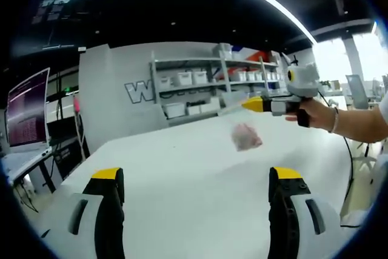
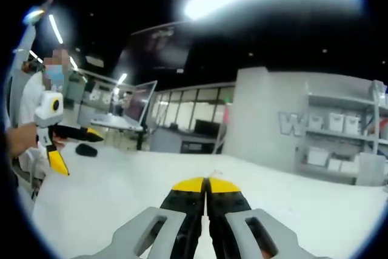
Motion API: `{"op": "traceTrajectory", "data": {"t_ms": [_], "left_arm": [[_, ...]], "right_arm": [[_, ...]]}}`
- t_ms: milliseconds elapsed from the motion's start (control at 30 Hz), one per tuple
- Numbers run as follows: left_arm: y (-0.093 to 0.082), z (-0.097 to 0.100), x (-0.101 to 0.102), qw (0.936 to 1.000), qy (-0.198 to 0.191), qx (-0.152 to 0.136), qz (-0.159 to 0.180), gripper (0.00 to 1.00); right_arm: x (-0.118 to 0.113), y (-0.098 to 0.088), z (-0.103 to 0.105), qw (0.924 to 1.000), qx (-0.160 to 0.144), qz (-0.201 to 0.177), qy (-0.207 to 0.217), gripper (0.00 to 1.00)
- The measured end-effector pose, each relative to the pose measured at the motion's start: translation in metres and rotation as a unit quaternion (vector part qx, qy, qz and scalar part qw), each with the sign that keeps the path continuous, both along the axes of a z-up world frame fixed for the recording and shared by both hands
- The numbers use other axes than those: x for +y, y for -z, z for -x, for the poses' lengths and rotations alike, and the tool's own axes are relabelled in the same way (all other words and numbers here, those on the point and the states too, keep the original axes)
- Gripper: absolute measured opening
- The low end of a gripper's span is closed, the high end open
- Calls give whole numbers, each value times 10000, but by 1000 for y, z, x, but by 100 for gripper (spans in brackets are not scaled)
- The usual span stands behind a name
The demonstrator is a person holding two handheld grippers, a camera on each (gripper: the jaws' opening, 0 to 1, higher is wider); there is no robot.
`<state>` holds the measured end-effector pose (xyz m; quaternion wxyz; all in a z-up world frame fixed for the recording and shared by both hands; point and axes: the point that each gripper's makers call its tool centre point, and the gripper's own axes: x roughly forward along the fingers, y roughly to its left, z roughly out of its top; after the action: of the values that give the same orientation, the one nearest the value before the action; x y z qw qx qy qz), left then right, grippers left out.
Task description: Open the resealable bag by pulling the two sides of the seal apart until the entire bag opening is separated and visibly accessible.
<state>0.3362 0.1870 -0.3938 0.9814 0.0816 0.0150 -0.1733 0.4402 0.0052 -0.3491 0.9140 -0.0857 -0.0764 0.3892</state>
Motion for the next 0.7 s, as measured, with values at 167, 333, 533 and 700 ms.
{"op": "traceTrajectory", "data": {"t_ms": [167,333,533,700], "left_arm": [[1,0,-1,10000,2,5,2,97],[3,0,-2,10000,10,21,6,97],[3,0,-4,10000,21,31,1,97],[3,0,-7,10000,33,34,-13,97]], "right_arm": [[0,3,5,10000,1,5,-26,0],[-1,6,8,10000,21,-6,-45,0],[-1,7,12,10000,10,-22,-63,0],[-2,8,16,10000,6,-35,-90,0]]}}
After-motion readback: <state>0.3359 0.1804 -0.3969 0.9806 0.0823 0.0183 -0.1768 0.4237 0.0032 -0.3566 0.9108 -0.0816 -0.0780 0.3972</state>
